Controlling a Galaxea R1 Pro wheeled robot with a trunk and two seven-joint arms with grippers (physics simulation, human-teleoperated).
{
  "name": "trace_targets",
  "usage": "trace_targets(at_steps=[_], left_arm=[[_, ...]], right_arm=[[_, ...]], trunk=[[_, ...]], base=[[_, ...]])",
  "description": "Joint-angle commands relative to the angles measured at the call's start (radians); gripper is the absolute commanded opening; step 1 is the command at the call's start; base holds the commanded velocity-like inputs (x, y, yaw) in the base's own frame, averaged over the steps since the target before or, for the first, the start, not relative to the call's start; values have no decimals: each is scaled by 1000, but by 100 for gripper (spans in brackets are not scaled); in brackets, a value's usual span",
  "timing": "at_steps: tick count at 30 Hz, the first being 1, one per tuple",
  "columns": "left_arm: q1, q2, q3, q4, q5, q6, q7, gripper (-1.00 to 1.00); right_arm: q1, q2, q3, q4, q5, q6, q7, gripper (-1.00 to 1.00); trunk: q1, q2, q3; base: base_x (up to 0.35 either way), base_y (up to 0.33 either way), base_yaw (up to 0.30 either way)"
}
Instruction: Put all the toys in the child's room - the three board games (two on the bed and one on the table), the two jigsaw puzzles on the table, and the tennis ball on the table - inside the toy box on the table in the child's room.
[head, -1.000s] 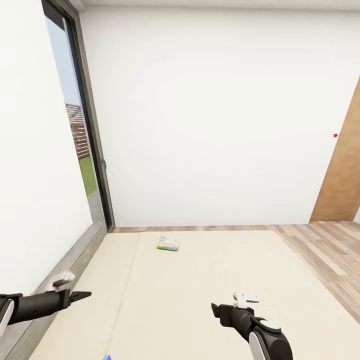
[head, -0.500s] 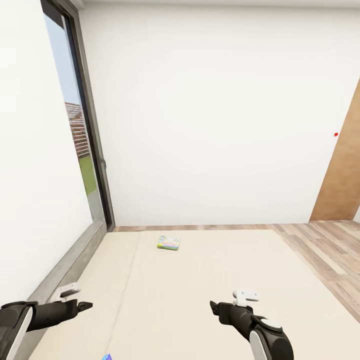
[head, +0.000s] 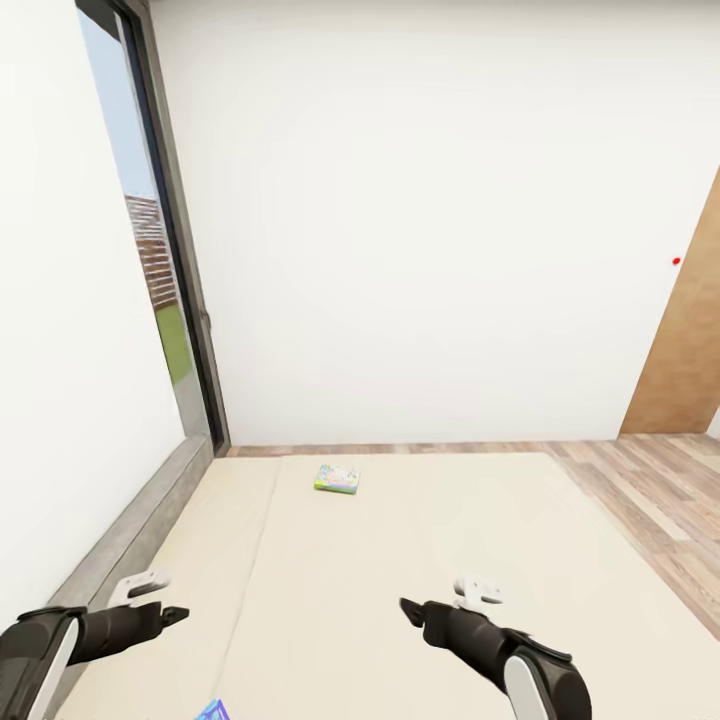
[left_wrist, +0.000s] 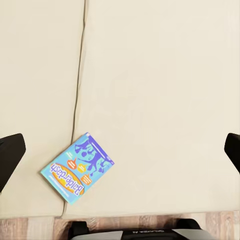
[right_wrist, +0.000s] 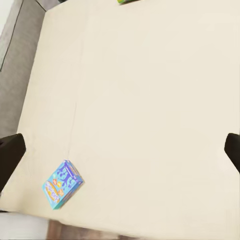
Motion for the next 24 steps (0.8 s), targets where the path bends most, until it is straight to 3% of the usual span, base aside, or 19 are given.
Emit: trace_targets(at_steps=[1,6,14,24], left_arm=[[0,-1,1,1,-2,5,-4,100],[0,-4,-1,4,-2,3,-3,100],[0,-14,-10,10,-2,-24,-2,100],[0,-22,-70,13,-3,-35,-1,100]], right_arm=[[0,-1,-3,-1,-7,8,25,100],[-1,-8,-24,-2,-46,18,130,100],[0,-21,-101,0,-67,25,286,100],[2,-26,-179,2,-73,30,477,100]], trunk=[[0,-1,-2],[0,-1,-10],[0,-1,-23],[0,-1,-39]], base=[[0,0,0],[0,0,0],[0,0,0],[0,0,0]])
